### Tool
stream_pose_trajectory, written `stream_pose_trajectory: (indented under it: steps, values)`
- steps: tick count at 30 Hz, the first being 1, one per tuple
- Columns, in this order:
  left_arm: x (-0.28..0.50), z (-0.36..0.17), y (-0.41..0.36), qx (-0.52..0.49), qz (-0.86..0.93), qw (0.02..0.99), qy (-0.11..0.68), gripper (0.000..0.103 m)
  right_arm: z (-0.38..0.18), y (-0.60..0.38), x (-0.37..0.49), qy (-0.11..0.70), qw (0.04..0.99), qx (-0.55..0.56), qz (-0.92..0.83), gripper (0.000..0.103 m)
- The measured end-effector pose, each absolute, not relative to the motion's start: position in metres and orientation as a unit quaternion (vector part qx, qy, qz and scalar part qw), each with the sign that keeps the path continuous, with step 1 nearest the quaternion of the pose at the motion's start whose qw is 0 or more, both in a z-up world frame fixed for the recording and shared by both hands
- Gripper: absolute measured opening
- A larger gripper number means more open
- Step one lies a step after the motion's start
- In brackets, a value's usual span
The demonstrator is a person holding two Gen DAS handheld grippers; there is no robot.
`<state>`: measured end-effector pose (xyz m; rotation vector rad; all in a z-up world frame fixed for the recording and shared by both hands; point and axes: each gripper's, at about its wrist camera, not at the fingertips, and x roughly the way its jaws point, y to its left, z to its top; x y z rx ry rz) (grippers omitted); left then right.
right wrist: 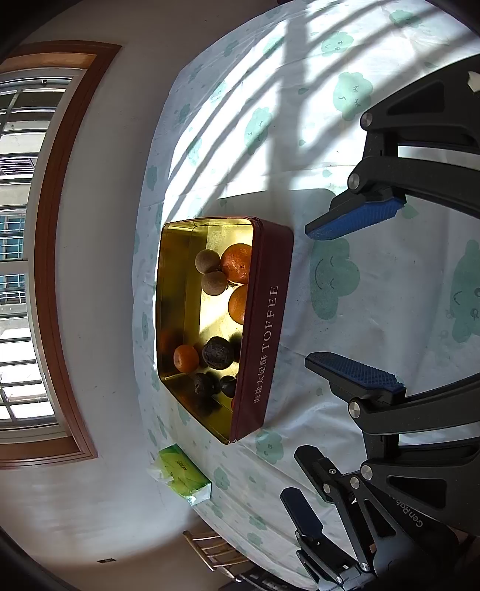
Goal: Organize fruits
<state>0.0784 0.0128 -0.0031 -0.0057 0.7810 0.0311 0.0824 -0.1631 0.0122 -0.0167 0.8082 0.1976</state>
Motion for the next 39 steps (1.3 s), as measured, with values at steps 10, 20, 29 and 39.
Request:
stream_pose_trajectory:
  steps: [10,20,29,39]
  values:
    - [0.0784,-0.0065,0.0135,-0.004,0.017,0.923,0.385,0.053,0.0117,-0.1629,0.0822,0.392,0.915,-0.009,0.096,0.061]
    - [0.0794,-0.0082,0.0137,-0.007,0.015,0.921,0.39,0.053,0.0113,-0.1625,0.0823,0.392,0.915,-0.01,0.096,0.061]
    - [0.0805,-0.011,0.0129,-0.009,0.012,0.919,0.395,0.053,0.0105,-0.1623,0.0821,0.392,0.915,-0.009,0.095,0.061]
    - [0.081,-0.0112,0.012,-0.01,0.011,0.918,0.395,0.053,0.0098,-0.162,0.0817,0.393,0.915,-0.01,0.097,0.061]
